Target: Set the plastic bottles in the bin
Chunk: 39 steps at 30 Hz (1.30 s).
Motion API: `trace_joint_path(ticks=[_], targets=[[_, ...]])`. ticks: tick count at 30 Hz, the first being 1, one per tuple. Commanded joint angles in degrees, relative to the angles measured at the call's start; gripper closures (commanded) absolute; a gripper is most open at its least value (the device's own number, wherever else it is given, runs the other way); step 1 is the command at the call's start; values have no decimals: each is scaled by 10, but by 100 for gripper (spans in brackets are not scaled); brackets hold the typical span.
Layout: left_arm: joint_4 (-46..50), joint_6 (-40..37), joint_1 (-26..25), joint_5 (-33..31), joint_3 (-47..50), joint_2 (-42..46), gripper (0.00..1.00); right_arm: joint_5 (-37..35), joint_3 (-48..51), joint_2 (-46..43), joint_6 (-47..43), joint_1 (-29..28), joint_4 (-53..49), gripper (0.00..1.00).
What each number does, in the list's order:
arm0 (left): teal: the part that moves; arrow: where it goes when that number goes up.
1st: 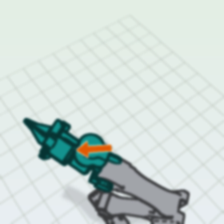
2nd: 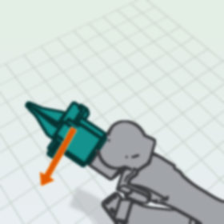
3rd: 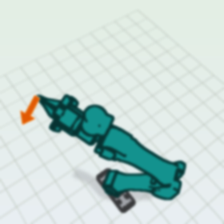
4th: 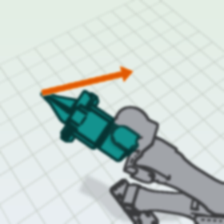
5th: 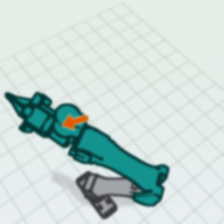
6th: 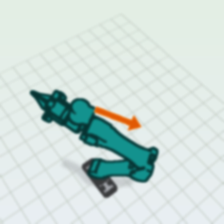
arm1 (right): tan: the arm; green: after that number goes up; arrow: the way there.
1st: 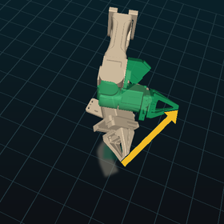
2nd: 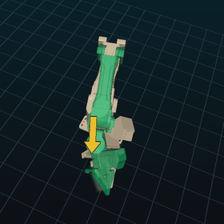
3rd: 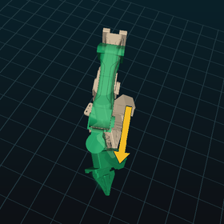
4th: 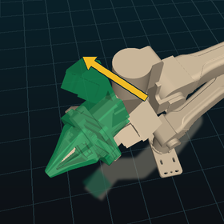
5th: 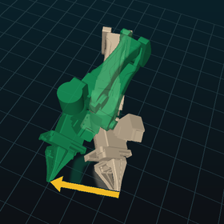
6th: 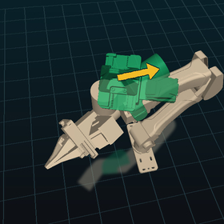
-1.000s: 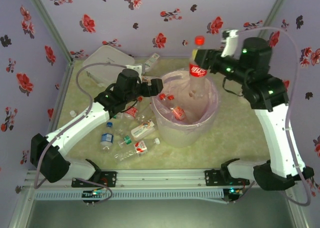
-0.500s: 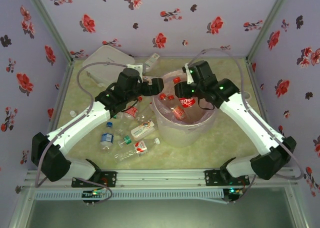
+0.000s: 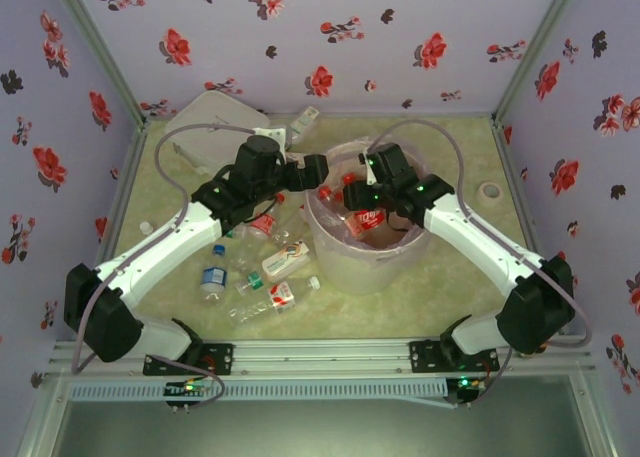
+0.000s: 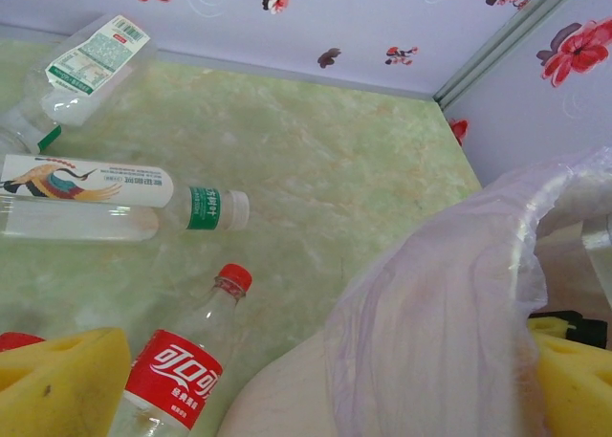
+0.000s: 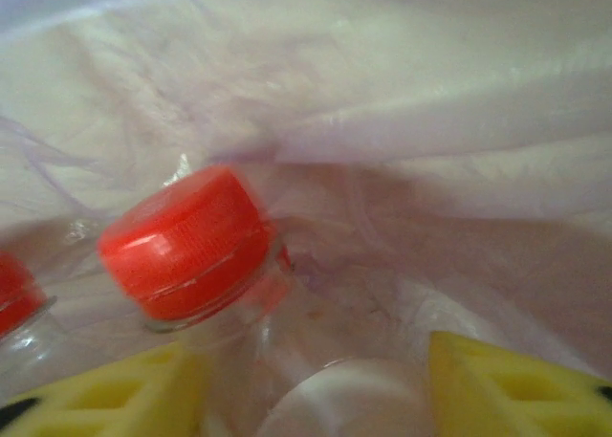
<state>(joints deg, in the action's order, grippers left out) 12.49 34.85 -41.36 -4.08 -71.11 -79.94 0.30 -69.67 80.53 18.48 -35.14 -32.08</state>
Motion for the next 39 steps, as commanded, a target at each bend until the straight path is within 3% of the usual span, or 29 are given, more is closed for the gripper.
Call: trace_joint_path(ticks=[1, 3, 5, 12, 17, 21, 27, 32, 39], targets=[[29, -3, -4, -24, 3, -23, 2, 15, -17, -19, -6, -7, -6, 26], [29, -3, -4, -24, 2, -23, 2, 4, -37, -28, -18, -8, -36, 10], [30, -8, -5, -24, 1, -23, 1, -5, -62, -41, -35, -8, -71, 1], [39, -14, -9, -25, -12, -31, 1, 41, -178, -96, -8, -3, -124, 0], [32, -15, -25, -24, -24, -49, 1, -88, -263, -101, -20, 26, -217, 0], [32, -15, -41, -23, -46, -71, 1, -110, -290, -102, 4, 107, -285, 0], [15, -18, -72, 0, -97, -128, 1, -144, -270, -146, 10, 188, -324, 0], [20, -31, -99, 20, -168, -194, 1, -97, -224, -181, 26, 268, -319, 0], [34, -74, -107, 23, -202, -207, 0, -120, -204, -197, 23, 307, -320, 0]])
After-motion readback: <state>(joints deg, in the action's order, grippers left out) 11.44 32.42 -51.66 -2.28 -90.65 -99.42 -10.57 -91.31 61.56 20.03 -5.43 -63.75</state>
